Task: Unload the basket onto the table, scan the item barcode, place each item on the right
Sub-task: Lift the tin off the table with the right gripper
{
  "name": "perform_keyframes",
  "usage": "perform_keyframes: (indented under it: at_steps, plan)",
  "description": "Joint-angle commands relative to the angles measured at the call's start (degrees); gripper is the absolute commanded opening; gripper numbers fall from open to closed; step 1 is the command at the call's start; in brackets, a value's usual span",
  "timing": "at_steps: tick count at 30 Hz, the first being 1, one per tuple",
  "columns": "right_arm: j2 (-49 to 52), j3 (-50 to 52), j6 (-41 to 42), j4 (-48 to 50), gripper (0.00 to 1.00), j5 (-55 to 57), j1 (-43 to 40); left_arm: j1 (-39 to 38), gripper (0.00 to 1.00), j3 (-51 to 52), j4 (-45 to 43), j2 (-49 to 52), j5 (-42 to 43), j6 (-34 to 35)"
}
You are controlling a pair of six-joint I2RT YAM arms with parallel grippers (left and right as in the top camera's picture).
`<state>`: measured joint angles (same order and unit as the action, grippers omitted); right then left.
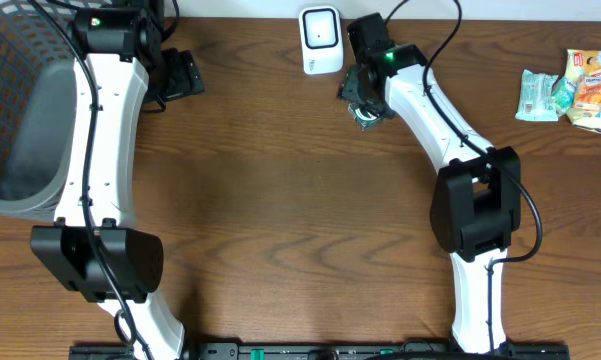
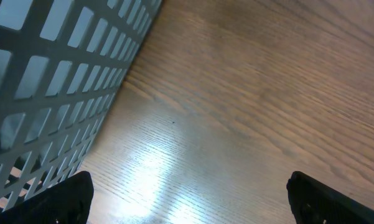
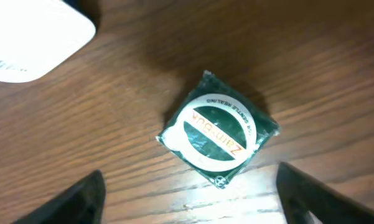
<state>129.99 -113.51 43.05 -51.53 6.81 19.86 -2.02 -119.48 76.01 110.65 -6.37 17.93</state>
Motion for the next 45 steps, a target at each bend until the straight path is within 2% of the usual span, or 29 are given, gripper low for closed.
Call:
perform_keyframes:
  at_steps: [1,2,6,7,12,17,24,38,42,44,45]
  plan:
    - [-0.98,-0.15,5.11,0.39,0.91,1.01,-0.90,0.09,0.98,0.33,0.07,0.57,-0.57,-0.48]
    - [-0.98,-0.15,5.14,-0.13,0.93,1.16,-1.55,0.09,0.98,0.33,0.07,0.57,-0.57,-0.48]
    - [-0.94,-0.13,6.01,-2.10,0.88,-5.60,-2.25,0.09,0.98,0.33,0.07,0.57,-0.57,-0.48]
    - [-0.74,-0.11,6.84,-2.36,0.85,-5.70,-2.21,0.09,0.98,0.33,0.07,0.57,-0.57,-0.48]
    - [1.55,-0.04,13.46,-1.84,0.86,-2.36,-1.81,0.09,0.98,0.33,0.07,0.57,-0.57,-0.48]
    - [4.28,-0.04,14.08,1.77,0.86,-2.97,-1.95,0.09,0.98,0.33,0.07,0.57,-0.57,-0.48]
    - [5.07,-0.04,14.82,1.90,0.84,-3.34,-3.52,0.09,0.98,0.33,0.07,0.57,-0.57,-0.48]
    - [9.64,-0.04,14.73,4.37,0.87,-4.90,-3.15,0.09,0.98,0.33,0.07,0.57,-0.57,-0.48]
    - [9.64,-0.04,13.05,2.75,0.80,-4.15,-3.41,0.09,0.98,0.33,0.07,0.57,-0.57,-0.48]
    - [9.64,-0.04,13.03,-0.22,0.68,-4.70,-3.98,0.09,0.98,0.33,0.07,0.57,-0.57,-0.50]
    - [9.64,-0.04,13.00,-1.62,0.67,-5.29,-4.20,0.09,0.98,0.33,0.07,0.57,-0.57,-0.48]
